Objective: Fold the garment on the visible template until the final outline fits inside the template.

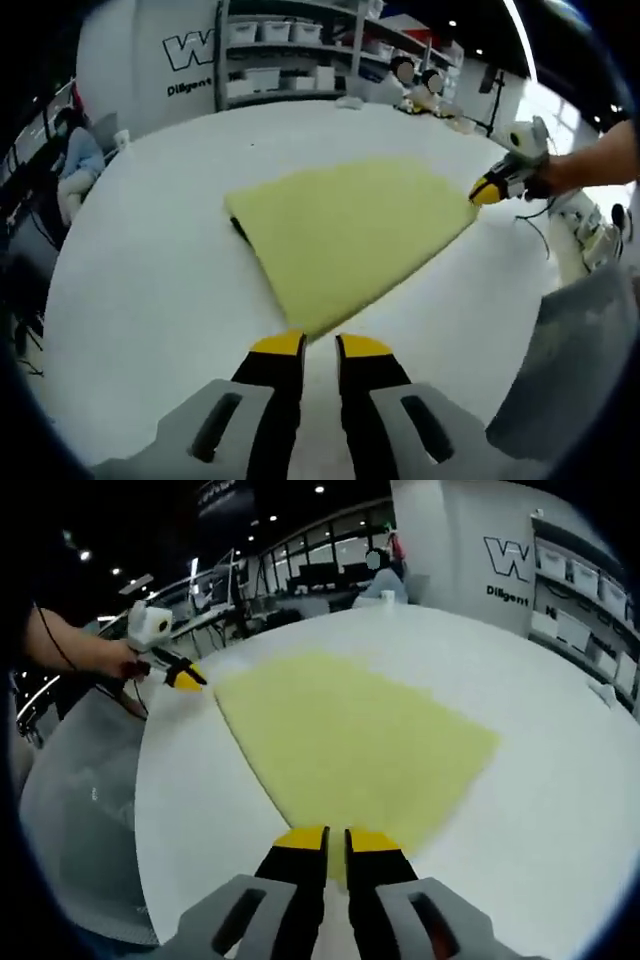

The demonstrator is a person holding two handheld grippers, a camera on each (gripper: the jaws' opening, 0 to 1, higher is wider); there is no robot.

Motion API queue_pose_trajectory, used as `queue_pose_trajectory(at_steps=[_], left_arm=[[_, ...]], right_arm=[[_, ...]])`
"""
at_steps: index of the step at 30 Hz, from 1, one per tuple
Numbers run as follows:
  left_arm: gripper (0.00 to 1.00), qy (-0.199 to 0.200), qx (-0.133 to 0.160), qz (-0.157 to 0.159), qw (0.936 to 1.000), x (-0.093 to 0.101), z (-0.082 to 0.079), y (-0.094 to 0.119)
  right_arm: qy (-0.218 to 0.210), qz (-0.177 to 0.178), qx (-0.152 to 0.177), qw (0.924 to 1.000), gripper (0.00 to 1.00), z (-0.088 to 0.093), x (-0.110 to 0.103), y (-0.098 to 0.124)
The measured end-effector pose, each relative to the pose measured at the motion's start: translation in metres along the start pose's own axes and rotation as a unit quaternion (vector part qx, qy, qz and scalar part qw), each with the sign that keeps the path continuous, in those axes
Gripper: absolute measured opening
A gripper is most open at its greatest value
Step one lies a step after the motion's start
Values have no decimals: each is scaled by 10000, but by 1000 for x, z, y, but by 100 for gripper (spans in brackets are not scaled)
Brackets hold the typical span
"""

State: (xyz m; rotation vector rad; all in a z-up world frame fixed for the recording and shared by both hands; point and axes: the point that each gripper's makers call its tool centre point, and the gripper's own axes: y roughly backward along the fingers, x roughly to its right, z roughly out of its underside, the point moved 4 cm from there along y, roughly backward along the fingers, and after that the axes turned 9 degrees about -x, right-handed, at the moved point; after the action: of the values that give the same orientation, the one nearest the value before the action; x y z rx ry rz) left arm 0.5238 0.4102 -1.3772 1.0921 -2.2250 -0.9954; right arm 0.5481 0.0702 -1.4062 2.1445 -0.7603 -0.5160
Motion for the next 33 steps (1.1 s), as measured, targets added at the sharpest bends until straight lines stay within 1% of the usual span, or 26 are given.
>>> queue_pose_trajectory(at_steps=[1,2,3,4,5,7,10,11,13,15,16,17,18,19,20,21,22,23,24,25,26,27,28,29,30,33], left_arm=[[13,32,98,30,9999,5,-1,3],[15,40,169,62,9998,9,-1,10],[17,41,206,50,9998,13,0,15],[18,68,315,38,9995,15,0,22],[19,70,381,58,9992,19,1,27],[19,54,486,55,9988,25,5,41],[26,30,649,32,9979,32,11,61],[29,44,695,34,9976,34,13,66],[34,88,758,54,9971,36,17,74],[36,113,808,31,9967,35,25,80],[36,125,777,-80,9969,32,30,84],[36,141,733,-117,9971,31,30,86],[37,73,827,-173,9964,31,25,90],[39,-26,917,-225,9955,33,20,93],[41,-173,1010,-314,9942,33,14,97],[43,-340,1090,-395,9927,34,11,103],[45,-321,1102,-402,9926,34,10,105],[46,-304,1099,-386,9927,32,12,108],[48,-276,1088,-387,9929,30,15,109],[50,-217,1077,-372,9933,27,19,110],[51,-116,1032,-329,9941,25,23,109],[52,-12,1021,-327,9942,22,33,113],[52,3,1036,-332,9941,21,34,115],[52,35,1080,-370,9935,20,39,119],[53,41,1118,-392,9929,19,41,121],[56,176,1347,-304,9903,19,35,123]], right_arm=[[-42,7,-119,9999,0,6,-1,-2],[-53,139,-385,9991,0,18,1,-4],[25,194,-410,9990,0,22,1,-4],[-76,287,-2,9996,0,14,3,-2],[-465,243,-29,9986,0,19,1,1],[-276,417,-201,9985,0,23,2,7],[-355,513,-330,9975,0,28,-4,12],[-387,610,-340,9968,0,30,-7,17],[-547,708,-199,9958,2,31,-14,25],[-671,848,-89,9941,8,32,-27,34],[-936,994,227,9904,11,27,-37,41],[-1013,1005,379,9890,14,25,-46,44],[-920,1118,422,9886,21,24,-59,50],[-1089,1258,552,9845,26,22,-66,55],[-1510,1355,914,9749,29,17,-77,64],[-1647,1372,1116,9704,33,14,-87,68],[-1630,1356,1092,9711,37,14,-98,69],[-1563,1512,1077,9701,42,14,-111,75],[-1696,1537,1256,9653,45,10,-118,77],[-1816,1455,1359,9630,49,10,-127,77],[-1743,1452,1259,9658,54,11,-136,76],[-1741,1548,1325,9634,59,10,-149,79],[-1759,1576,1367,9620,62,9,-155,81],[-1577,1801,1293,9623,63,9,-156,85],[-1571,1889,1316,9604,65,9,-156,88],[-1736,2013,1370,9542,67,8,-151,96]])
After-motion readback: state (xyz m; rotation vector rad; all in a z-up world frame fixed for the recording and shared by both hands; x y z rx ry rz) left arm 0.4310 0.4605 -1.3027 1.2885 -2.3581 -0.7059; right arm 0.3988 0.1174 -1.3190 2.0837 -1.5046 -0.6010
